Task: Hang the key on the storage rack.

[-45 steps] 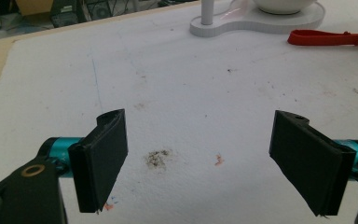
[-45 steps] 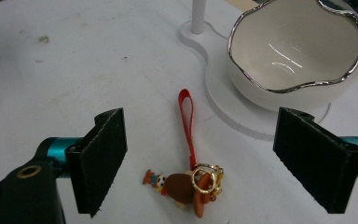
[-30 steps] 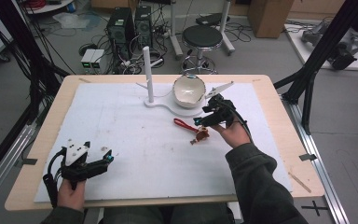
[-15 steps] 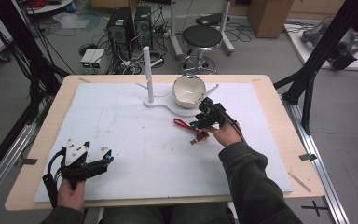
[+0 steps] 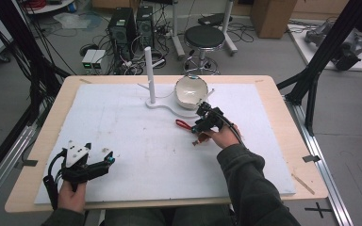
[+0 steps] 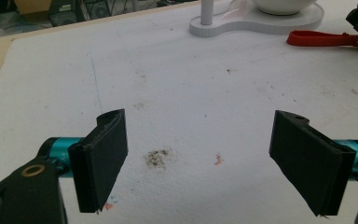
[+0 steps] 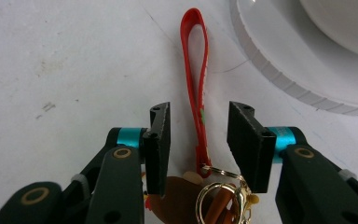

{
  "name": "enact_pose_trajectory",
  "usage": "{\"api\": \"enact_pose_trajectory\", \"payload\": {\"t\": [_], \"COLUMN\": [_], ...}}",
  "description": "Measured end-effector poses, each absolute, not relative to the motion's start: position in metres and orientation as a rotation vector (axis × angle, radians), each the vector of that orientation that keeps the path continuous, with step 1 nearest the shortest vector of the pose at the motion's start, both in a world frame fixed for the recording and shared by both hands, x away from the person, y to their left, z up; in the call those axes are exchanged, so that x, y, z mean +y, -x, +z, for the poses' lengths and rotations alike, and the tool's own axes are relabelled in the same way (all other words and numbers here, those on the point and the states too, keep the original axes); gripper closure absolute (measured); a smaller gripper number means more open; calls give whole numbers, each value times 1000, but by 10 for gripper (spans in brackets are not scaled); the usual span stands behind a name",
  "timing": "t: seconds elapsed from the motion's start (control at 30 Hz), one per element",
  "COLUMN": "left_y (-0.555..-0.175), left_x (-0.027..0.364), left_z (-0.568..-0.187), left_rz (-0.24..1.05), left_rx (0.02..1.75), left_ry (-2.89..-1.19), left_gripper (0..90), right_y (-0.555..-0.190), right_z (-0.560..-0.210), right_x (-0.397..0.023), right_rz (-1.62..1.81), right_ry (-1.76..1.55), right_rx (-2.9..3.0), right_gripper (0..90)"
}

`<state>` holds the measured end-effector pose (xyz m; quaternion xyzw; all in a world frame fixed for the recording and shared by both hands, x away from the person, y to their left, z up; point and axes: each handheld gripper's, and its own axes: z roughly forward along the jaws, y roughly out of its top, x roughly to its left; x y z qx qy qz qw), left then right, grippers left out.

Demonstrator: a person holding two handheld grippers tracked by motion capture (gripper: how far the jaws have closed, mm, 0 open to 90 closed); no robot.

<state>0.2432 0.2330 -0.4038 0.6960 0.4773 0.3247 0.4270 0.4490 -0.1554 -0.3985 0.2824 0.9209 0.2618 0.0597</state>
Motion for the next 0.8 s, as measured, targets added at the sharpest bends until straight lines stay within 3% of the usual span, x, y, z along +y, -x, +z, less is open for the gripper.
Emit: {"api": "enact_pose_trajectory", "payload": {"t": [0.8], "left_y": [-243], "left_x": [233], "left_z": [-404], "left_rz": [809], "left_rx": [1192], "left_ry": [-1739], "left_gripper": [197], "right_y": [-454], "right_z": [-414], "right_x": [-146], "right_rz": [662], "right_ry": [-828], "right_rx": [2846], "right_gripper": [772]}}
